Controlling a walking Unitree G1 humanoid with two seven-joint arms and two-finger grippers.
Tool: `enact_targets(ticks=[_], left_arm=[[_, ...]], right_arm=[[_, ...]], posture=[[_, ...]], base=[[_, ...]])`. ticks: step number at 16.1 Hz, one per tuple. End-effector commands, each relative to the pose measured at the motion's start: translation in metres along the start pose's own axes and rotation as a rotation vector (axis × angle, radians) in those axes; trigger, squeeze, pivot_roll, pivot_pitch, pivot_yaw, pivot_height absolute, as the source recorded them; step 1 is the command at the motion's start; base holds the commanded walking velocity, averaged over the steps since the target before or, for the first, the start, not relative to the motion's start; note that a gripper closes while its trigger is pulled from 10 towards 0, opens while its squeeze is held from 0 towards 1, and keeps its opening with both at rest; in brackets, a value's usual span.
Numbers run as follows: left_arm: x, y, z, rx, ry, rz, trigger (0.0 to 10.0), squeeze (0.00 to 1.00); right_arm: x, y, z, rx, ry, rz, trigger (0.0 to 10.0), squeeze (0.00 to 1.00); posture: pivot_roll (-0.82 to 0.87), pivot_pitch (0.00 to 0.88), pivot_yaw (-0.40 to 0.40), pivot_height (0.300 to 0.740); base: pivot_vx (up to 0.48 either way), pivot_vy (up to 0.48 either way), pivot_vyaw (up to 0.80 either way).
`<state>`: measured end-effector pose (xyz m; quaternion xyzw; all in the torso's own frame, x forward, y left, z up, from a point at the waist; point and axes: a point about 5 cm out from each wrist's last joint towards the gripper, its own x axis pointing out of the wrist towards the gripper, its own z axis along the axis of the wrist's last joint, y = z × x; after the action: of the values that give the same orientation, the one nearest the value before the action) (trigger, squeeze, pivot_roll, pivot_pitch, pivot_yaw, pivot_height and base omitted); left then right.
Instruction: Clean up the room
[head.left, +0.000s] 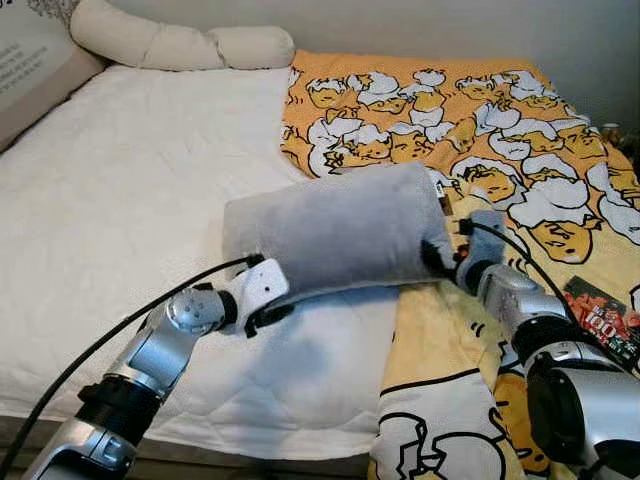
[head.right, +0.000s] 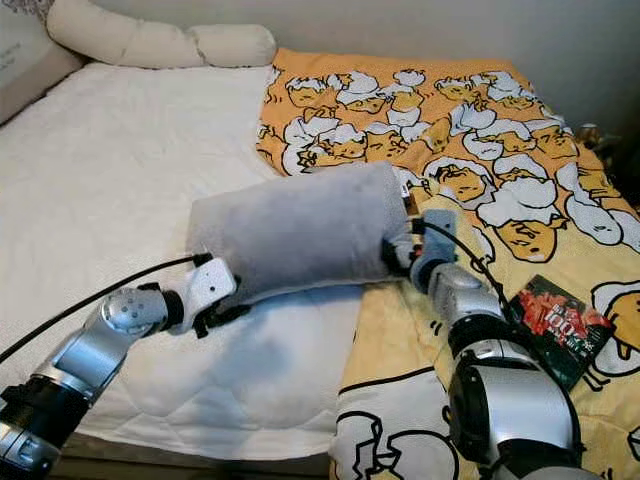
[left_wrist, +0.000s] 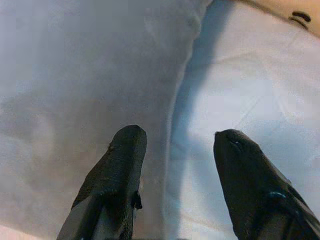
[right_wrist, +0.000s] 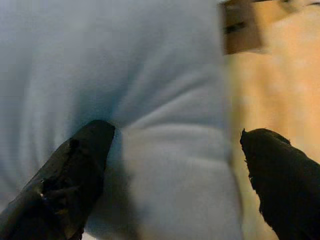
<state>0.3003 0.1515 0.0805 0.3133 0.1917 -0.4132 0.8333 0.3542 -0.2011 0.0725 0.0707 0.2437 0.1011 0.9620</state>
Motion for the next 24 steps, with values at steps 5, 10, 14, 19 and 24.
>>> enact_targets(ticks=[5,10,14,19,24], left_arm=[[-0.001,0.016,0.000,-0.040,0.007,0.067,10.0,0.00],[-0.007,0.054,0.003,-0.065,-0.011,0.305,10.0,0.00],[-0.031,0.095,-0.003,-0.066,0.032,0.515,10.0,0.00],[-0.044,0.087,-0.026,-0.052,0.070,0.460,10.0,0.00],[-0.074,0.069,-0.041,-0.151,0.031,0.285,10.0,0.00]], right_arm=[[-0.018,0.031,-0.019,-0.023,0.095,0.646,10.0,0.00],[-0.075,0.071,-0.011,-0.174,0.109,1.054,10.0,0.00],[-0.113,0.078,-0.024,-0.498,0.281,1.183,10.0,0.00],[-0.127,0.062,0.006,-0.600,0.254,1.106,10.0,0.00],[-0.103,0.052,0.054,-0.603,0.023,0.900,10.0,0.00]], posture=[[0.00,0.000,0.025,0.740],[-0.04,0.000,0.043,0.740],[-0.04,0.000,0.034,0.740],[-0.02,0.000,0.030,0.740],[-0.01,0.000,0.026,0.740]], base=[[0.000,0.000,0.00],[0.000,0.000,0.00],[0.000,0.000,0.00],[0.000,0.000,0.00],[0.000,0.000,0.00]])
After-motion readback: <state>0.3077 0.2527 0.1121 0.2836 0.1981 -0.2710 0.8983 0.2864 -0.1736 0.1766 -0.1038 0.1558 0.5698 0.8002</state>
